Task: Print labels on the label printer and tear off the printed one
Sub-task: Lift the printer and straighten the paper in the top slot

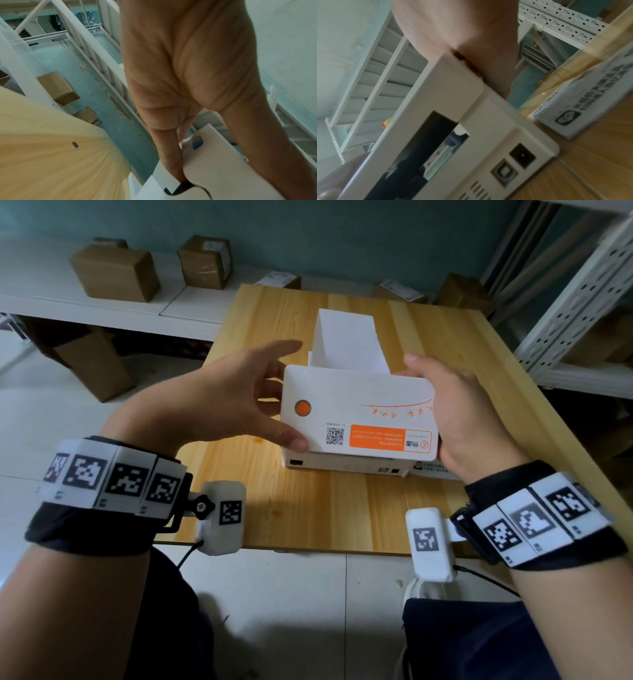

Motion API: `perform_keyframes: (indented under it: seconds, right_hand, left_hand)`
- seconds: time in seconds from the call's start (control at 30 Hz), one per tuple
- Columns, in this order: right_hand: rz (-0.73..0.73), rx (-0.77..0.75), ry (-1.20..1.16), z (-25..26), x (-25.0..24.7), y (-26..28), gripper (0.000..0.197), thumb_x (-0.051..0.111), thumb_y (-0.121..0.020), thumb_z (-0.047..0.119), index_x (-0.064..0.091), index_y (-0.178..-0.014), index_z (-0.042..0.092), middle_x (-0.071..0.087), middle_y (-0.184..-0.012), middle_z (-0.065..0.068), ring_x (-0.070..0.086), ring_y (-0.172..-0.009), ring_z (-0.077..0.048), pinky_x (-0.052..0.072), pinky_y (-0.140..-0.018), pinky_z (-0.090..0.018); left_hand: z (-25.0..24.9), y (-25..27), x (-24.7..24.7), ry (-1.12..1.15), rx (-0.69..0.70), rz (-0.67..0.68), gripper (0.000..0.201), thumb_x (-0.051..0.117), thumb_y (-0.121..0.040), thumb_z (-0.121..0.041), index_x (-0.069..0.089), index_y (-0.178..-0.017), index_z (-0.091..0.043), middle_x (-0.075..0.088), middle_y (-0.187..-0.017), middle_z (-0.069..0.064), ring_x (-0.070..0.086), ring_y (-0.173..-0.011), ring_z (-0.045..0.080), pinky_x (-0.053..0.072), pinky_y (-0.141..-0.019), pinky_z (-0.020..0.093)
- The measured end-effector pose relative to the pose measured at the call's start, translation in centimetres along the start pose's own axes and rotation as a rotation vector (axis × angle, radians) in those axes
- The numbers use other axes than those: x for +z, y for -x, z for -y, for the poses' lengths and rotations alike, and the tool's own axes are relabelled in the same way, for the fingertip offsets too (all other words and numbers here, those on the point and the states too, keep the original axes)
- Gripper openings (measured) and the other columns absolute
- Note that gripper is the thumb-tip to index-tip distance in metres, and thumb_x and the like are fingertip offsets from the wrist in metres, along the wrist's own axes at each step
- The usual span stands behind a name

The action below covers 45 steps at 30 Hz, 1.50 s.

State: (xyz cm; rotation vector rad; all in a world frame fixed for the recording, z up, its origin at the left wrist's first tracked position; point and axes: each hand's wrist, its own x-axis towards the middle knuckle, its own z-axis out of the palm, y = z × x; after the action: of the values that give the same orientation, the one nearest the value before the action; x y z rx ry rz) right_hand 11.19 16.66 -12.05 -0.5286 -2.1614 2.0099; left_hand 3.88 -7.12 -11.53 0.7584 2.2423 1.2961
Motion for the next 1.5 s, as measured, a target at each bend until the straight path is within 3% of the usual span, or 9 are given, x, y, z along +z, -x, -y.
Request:
perform_keyframes:
  seconds: [0.1,0.33,0.63,0.73,0.87,0.97,1.17,1.4,1.5]
  right_hand:
    - [-0.028,-0.029,0.005,-0.2,0.0,0.2,0.035,0.054,-0.098,0.041,0.067,-0.086,0.011,0.075,-0.077,-0.008,0.076,-0.070,-0.027,0.050,-0.060,-0.029]
    - [-0.033,-0.015,-0.029,-0.2,0.4,0.8,0.037,0.055,-0.097,0.037,0.064,-0.069,0.016,0.075,-0.078,-0.010,0.075,-0.072,-0.030,0.049,-0.058,-0.029]
    - [0.025,-0.012,-0.059,-0.4,0.1,0.7,0.036,0.054,-0.097,0.032,0.063,-0.064,0.020,0.070,-0.070,-0.003,0.072,-0.065,-0.023,0.045,-0.053,-0.027]
    - [0.059,-0.002,-0.078,-0.5,0.0,0.6,0.038,0.054,-0.096,0.031,0.063,-0.061,0.021,0.069,-0.073,-0.006,0.071,-0.070,-0.026,0.045,-0.055,-0.028]
    - [0.066,-0.005,-0.078,-0.6,-0.1,0.3,0.040,0.054,-0.095,0.033,0.064,-0.058,0.024,0.070,-0.075,-0.007,0.072,-0.074,-0.029,0.044,-0.059,-0.031]
    - [0.061,0.001,-0.098,-0.6,0.0,0.3,0.036,0.051,-0.096,0.036,0.063,-0.067,0.018,0.069,-0.079,-0.012,0.072,-0.075,-0.032,0.045,-0.062,-0.032]
    - [0.033,0.030,-0.116,-0.5,0.3,0.4,0.046,0.039,-0.100,0.047,0.061,-0.084,0.010,0.071,-0.065,-0.005,0.073,-0.063,-0.025,0.049,-0.056,-0.025]
    - [0.030,0.167,-0.273,-0.3,-0.3,0.4,0.076,0.034,-0.095,0.067,0.068,-0.112,0.002,0.077,-0.096,-0.023,0.077,-0.083,-0.037,0.056,-0.080,-0.038]
    - [0.033,0.154,-0.259,-0.6,-0.2,0.1,0.073,0.033,-0.094,0.069,0.062,-0.128,0.011,0.077,-0.096,-0.021,0.077,-0.084,-0.036,0.059,-0.071,-0.035]
  left_hand:
    - [-0.2,0.2,-0.2,-0.042,0.059,0.041,0.079,0.088,-0.056,-0.026,0.061,-0.130,-0.028,0.074,-0.120,-0.016,0.067,-0.115,0.000,0.058,-0.092,0.021]
    - [0.0,0.2,-0.3,-0.065,0.114,0.034,0.077,0.086,-0.056,-0.037,0.062,-0.129,-0.027,0.075,-0.118,-0.016,0.069,-0.114,0.001,0.058,-0.091,0.020]
    - [0.7,-0.3,-0.1,0.042,0.019,0.046,0.083,0.089,-0.051,-0.026,0.059,-0.128,-0.019,0.075,-0.117,-0.008,0.072,-0.112,0.012,0.063,-0.084,0.035]
    - [1.0,-0.5,0.2,0.101,0.013,0.098,0.068,0.091,-0.059,-0.019,0.059,-0.119,-0.013,0.078,-0.114,0.000,0.073,-0.110,0.018,0.063,-0.081,0.031]
    - [1.3,-0.9,0.4,0.171,0.015,0.105,0.074,0.093,-0.064,-0.014,0.053,-0.125,-0.009,0.076,-0.117,0.007,0.072,-0.112,0.021,0.061,-0.078,0.026]
    - [1.2,-1.1,0.6,0.197,0.029,0.122,0.067,0.087,-0.067,-0.004,0.054,-0.125,-0.008,0.077,-0.116,0.005,0.073,-0.111,0.020,0.060,-0.078,0.025]
    - [1.1,-1.2,1.0,0.166,0.076,0.142,0.050,0.079,-0.069,-0.015,0.064,-0.116,-0.014,0.079,-0.114,-0.003,0.073,-0.109,0.015,0.060,-0.083,0.024]
    - [1.5,-1.5,0.6,0.129,0.125,0.109,0.073,0.089,-0.063,-0.041,0.060,-0.120,-0.006,0.075,-0.117,0.003,0.070,-0.116,0.024,0.061,-0.091,0.039]
    - [1.5,-1.5,0.7,0.135,0.115,0.115,0.065,0.085,-0.065,-0.032,0.060,-0.119,-0.005,0.076,-0.116,0.004,0.071,-0.114,0.023,0.061,-0.092,0.041]
